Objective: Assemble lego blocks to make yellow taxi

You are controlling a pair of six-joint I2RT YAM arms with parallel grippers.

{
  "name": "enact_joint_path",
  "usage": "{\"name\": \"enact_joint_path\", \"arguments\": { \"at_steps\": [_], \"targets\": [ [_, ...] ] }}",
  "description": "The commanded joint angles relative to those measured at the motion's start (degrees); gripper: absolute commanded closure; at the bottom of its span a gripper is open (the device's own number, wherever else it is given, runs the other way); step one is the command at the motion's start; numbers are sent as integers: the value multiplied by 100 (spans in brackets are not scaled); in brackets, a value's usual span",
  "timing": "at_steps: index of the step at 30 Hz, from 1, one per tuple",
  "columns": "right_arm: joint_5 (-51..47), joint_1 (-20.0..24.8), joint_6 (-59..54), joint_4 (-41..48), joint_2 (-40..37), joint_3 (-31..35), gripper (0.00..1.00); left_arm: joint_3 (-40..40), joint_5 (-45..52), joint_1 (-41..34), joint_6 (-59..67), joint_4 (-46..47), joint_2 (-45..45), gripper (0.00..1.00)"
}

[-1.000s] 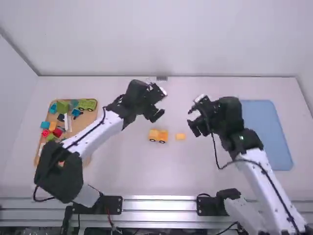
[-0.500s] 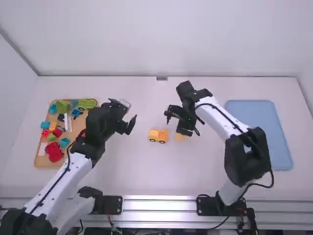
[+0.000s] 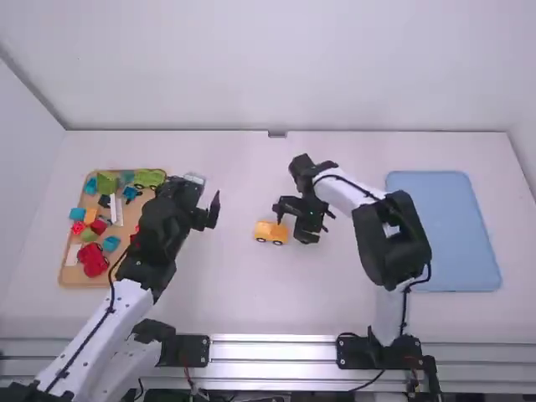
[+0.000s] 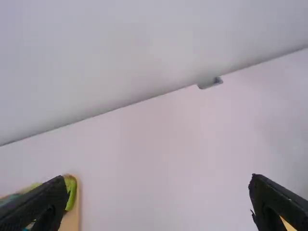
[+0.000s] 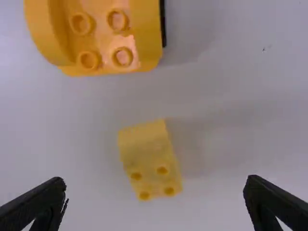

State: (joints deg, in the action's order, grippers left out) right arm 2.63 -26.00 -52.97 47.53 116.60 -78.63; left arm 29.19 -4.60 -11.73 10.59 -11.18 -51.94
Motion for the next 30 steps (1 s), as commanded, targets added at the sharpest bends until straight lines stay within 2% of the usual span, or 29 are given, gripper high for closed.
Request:
{"name": "enact_joint_path", "arguments": {
  "at_steps": [1,7,11,13,15,16,19,25,26,30],
  "targets": [
    [31,46,-164,33,256,2,1,-24,-83,46,-74,-20,-33,1],
    [28,46,-197,-101,382,98,1,-22,-83,46,-76,-96,-188,1],
    [33,120,-195,-385,385,234,7,-22,-83,48,-79,-229,-350,1],
    [33,138,-195,-428,382,267,15,-22,-81,46,-79,-262,-393,1],
    [33,136,-192,-420,385,304,32,-22,-81,48,-79,-310,-468,0],
    [33,136,-195,-455,382,332,49,-22,-81,46,-79,-328,-501,1],
    [28,136,-81,-546,385,369,64,-22,-83,44,-79,-328,-518,1],
    [31,85,826,-511,385,372,62,-22,-79,48,-76,-348,-518,1],
    [31,87,1270,-514,385,372,58,-22,-81,44,-74,-365,-516,1],
    [35,87,2306,-516,385,372,58,-22,-81,46,-74,-450,-518,1]
  ]
}}
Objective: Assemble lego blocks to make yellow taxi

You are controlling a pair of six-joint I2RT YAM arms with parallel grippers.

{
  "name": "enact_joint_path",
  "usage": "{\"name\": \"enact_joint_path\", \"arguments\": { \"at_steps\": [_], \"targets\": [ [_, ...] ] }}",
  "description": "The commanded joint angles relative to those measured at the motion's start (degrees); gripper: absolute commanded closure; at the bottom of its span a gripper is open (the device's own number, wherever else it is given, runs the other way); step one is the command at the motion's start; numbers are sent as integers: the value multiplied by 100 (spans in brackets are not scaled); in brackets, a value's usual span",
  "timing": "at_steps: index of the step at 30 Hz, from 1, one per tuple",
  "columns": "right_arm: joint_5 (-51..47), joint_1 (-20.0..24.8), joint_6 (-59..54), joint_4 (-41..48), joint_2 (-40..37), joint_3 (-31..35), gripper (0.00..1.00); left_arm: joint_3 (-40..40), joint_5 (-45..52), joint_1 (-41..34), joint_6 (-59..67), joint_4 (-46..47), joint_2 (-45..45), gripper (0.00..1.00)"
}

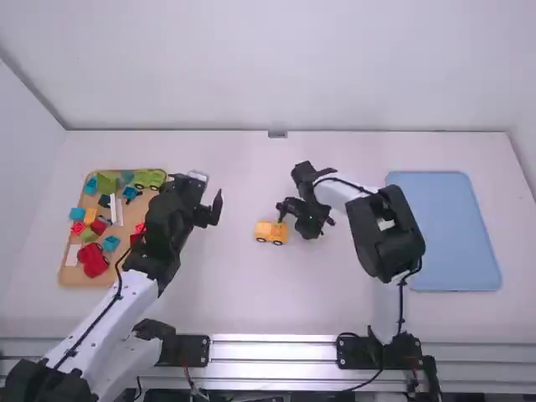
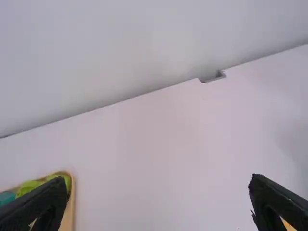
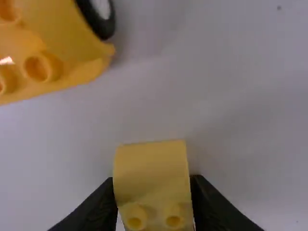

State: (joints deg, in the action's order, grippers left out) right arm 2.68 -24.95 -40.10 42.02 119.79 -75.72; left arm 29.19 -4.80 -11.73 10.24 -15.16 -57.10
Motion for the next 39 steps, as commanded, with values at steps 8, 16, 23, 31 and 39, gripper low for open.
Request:
{"name": "enact_joint_path", "arguments": {
  "at_steps": [8,16,23,31,39],
  "targets": [
    [48,-17,3237,57,66,81,86,-22,-59,46,-37,-315,-2,1],
    [44,-59,5650,151,66,81,100,-24,-61,48,-42,-243,-2,1],
    [50,-15,7420,214,66,81,100,-22,-61,46,-42,-210,-2,1],
    [9,0,8977,168,66,81,100,-22,-24,44,-39,-271,-2,1],
    [26,33,10843,125,66,81,78,-22,-17,46,-105,-289,-2,1]
  ]
}}
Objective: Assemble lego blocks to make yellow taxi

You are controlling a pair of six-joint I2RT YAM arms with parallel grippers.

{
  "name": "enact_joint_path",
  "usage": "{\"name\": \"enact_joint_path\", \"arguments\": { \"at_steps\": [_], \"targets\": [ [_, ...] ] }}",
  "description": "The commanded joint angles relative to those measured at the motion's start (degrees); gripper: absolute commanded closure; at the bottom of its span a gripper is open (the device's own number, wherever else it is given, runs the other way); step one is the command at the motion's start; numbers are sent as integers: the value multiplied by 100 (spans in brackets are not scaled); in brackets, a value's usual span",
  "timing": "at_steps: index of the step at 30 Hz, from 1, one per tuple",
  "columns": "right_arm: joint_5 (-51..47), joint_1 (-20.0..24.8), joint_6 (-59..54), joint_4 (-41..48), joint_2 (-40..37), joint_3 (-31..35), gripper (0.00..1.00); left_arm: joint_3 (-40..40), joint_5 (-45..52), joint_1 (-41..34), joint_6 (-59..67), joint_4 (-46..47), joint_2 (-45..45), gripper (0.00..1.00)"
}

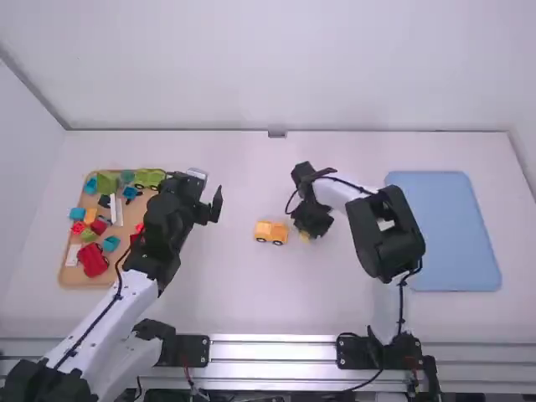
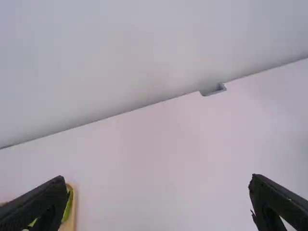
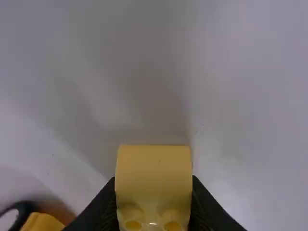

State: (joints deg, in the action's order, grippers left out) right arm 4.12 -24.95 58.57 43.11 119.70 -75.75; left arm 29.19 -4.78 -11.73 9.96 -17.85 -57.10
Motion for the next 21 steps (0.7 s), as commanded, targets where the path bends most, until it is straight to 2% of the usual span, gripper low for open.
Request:
{"name": "enact_joint_path", "arguments": {
  "at_steps": [1,9,10,11,15,16,17,18,19,21],
  "targets": [
    [-133,31,1338,-52,74,83,100,-24,-22,48,-74,-20,-2,1],
    [-114,24,2356,-546,74,85,100,-22,-24,48,-74,-24,-2,1],
    [-116,13,2452,-549,74,83,97,-22,-24,46,-70,-22,-2,1],
    [-118,20,2715,-522,74,83,90,-22,-24,46,-72,-22,-2,1],
    [-120,57,3071,-476,74,85,77,-22,-26,48,-72,-24,-2,1],
    [-116,59,3128,-487,74,85,68,-22,-24,48,-72,-28,-2,1],
    [-116,59,3209,-501,74,85,43,-22,-24,46,-72,-46,-2,1],
    [-107,59,3274,-527,74,85,24,-22,-24,42,-72,-50,-2,1],
    [-68,57,3298,-566,74,85,0,-22,-24,44,-70,-57,-2,1],
    [-44,59,3292,-688,74,85,1,-22,-22,48,-74,-70,-2,1]
  ]
}}
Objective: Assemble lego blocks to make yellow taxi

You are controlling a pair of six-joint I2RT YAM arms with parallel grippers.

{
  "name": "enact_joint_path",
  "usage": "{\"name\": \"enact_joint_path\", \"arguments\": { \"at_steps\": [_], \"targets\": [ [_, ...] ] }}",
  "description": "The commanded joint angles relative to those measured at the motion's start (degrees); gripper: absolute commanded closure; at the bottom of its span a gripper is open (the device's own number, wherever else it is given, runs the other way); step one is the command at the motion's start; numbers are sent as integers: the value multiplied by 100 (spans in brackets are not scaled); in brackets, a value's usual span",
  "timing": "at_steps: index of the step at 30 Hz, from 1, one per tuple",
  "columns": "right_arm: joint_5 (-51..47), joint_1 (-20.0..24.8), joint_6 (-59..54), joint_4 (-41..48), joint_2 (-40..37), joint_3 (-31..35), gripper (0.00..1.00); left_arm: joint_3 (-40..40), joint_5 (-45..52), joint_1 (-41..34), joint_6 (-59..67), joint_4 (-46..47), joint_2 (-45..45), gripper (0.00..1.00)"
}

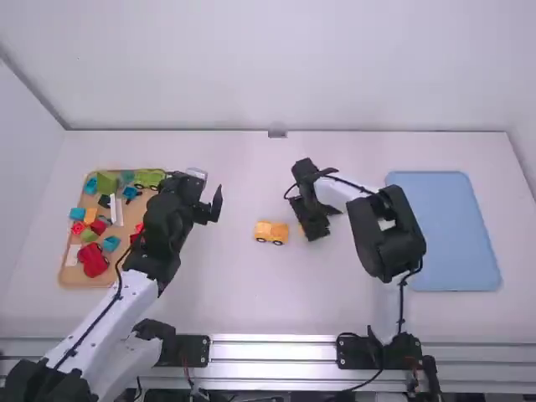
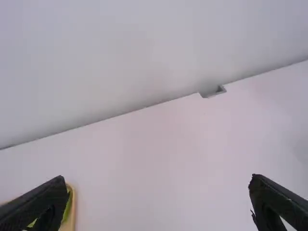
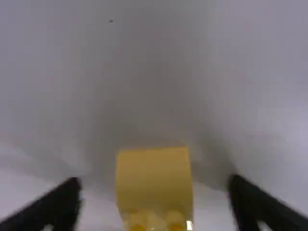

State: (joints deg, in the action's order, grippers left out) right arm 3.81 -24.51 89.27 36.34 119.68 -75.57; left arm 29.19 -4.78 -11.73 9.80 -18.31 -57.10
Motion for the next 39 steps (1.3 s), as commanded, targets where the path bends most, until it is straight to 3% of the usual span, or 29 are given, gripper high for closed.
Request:
{"name": "enact_joint_path", "arguments": {
  "at_steps": [1,4,9,16,22,26,28,31,33,39],
  "targets": [
    [-15,15,223,-155,76,68,1,-22,-24,42,-59,-24,-2,1],
    [70,2,219,-435,76,66,1,-24,-22,48,-61,-20,-2,1],
    [1355,22,7,-505,68,66,1,-22,-24,42,-59,-24,-2,1],
    [1445,334,-1036,-706,-90,66,1,-22,-24,46,-55,-11,-2,1],
    [1178,634,-1443,52,-791,66,1,-22,-24,48,4,22,-2,1],
    [278,647,-1049,944,-1639,63,1,-24,-24,46,7,15,-2,1],
    [-116,664,-1425,1058,-2076,66,1,-22,-48,44,2,4,-2,1],
    [-319,645,-3104,767,-2599,66,1,-22,-83,46,11,0,-2,1],
    [-326,601,-5635,372,-2994,66,1,-22,-68,48,9,-37,-2,1],
    [-721,619,-9650,-118,-3418,66,1,-22,-63,44,584,225,-2,1]
  ]
}}
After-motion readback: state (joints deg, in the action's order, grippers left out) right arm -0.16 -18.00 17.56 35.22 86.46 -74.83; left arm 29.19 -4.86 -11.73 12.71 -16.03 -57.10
